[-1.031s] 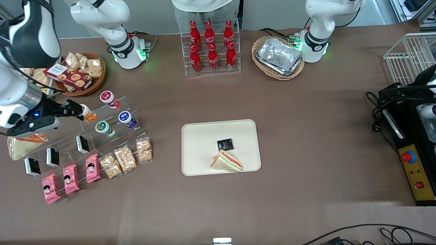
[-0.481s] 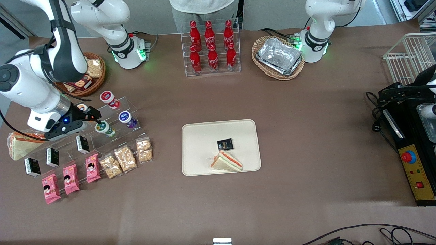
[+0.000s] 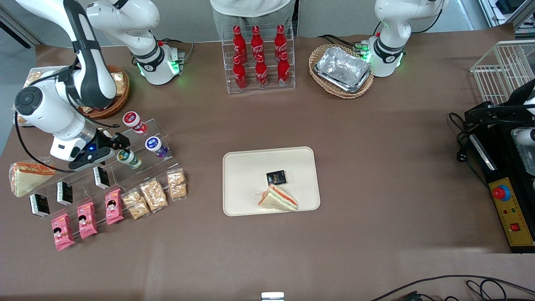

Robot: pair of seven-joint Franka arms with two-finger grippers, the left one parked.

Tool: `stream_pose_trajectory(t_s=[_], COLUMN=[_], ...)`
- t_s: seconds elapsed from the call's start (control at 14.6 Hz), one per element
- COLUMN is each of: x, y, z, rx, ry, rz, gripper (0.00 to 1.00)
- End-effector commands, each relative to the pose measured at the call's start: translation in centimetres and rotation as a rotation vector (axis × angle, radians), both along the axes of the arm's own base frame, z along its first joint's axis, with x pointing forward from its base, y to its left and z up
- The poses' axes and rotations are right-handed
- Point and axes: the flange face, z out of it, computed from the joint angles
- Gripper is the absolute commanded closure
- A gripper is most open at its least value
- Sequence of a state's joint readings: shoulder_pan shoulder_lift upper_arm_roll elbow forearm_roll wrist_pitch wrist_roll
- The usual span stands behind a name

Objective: Place green gum on tray
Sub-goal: 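Lower the right gripper and close it on the green-labelled gum bottle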

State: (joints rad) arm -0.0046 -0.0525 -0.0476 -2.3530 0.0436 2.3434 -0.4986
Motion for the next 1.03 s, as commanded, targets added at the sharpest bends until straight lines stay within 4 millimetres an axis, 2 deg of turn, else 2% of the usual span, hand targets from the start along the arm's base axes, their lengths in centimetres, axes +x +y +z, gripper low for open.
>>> stream_pose_trajectory(t_s=[0.0,0.34,0.69,0.76,0.96], x=[-1.3,-2.7,-2.7,-2.6,-2.3], y=[0.1,0.2,0.2,0.1,0.2], z=[-1.2,-3.3,-4.0,-4.1,-4.6], rx=[0.023,0.017,0.015,0.014,0.015], ry=[-0.025,-0.052,-0.044,-0.052,-0.049], rz=[-0.006,-0.011,-0.010,-0.011,-0.015], gripper=[0.00,0.00,0.04,0.07,0.28])
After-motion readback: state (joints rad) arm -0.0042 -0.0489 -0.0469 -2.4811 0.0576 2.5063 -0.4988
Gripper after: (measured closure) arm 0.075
